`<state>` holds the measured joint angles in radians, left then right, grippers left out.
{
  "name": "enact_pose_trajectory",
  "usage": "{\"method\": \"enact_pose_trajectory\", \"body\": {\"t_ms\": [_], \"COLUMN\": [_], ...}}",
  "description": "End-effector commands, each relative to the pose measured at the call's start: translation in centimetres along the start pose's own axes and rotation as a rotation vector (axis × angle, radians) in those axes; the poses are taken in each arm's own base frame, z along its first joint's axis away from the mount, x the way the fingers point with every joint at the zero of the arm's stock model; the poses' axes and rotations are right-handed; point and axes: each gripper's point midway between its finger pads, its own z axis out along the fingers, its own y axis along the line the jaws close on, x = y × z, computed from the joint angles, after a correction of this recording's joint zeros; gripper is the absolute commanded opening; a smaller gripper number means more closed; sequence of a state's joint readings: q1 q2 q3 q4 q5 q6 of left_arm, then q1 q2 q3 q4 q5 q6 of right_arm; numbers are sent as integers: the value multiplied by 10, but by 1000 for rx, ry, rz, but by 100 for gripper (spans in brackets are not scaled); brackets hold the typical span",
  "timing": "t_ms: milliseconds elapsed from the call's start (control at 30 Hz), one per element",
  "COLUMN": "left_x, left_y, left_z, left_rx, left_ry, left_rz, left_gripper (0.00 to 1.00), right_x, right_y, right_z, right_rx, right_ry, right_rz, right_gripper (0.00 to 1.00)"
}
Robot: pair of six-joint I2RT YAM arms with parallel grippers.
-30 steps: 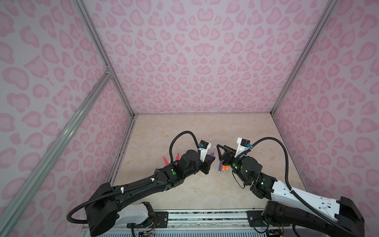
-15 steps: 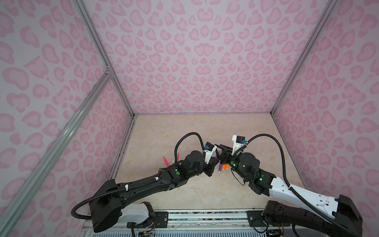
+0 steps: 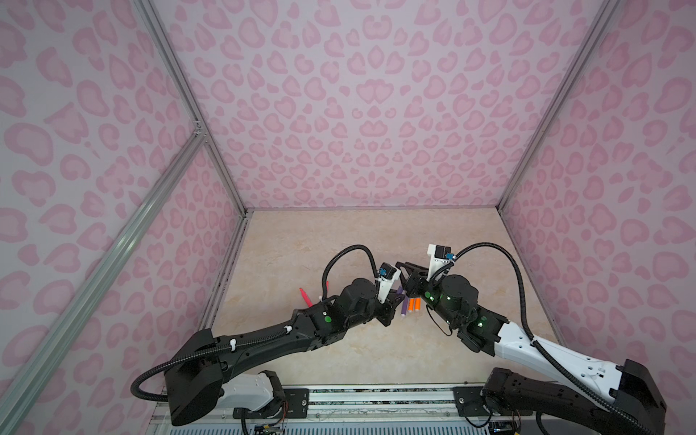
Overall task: Insert the pens into the pen caps
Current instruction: 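Press the cap down with the right gripper while the left holds the marker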
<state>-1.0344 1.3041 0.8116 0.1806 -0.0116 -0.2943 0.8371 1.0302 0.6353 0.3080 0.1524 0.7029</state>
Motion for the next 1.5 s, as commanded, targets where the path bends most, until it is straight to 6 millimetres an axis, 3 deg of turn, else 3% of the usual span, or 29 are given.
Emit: {"method": "enact_pose_trajectory", "body": {"t_ms": [0, 200, 400, 733, 1000, 1333, 1467], "left_x": [-12, -14, -21, -28, -40, -48, -49], "left_y": [-1, 5, 16, 29, 46, 57, 60], "left_z": [0, -6, -15, -25, -45, -62, -64], "left_rx": [-5, -32, -3, 32, 84, 74, 56], "left_ry": [-34, -56, -86, -121, -190, -242, -247], "left_rz": [9, -18, -86, -163, -242, -277, -274], "left_gripper": [4, 4, 4, 4, 4, 4, 4], "right_x": [2, 8, 10, 27, 29, 60, 71], "right_y": [3, 9, 13, 35, 48, 85, 86], "right_z": [-1, 3, 6, 16, 14, 14, 19], "right_rx": [-16, -44, -64, -175, -254, -322, -302], "right_ry": [9, 47, 64, 135, 133, 182, 198], "right_rz": [-4, -2, -4, 1, -4, -44, -27], "right_gripper": [28, 19, 0, 0, 0, 0, 0]}}
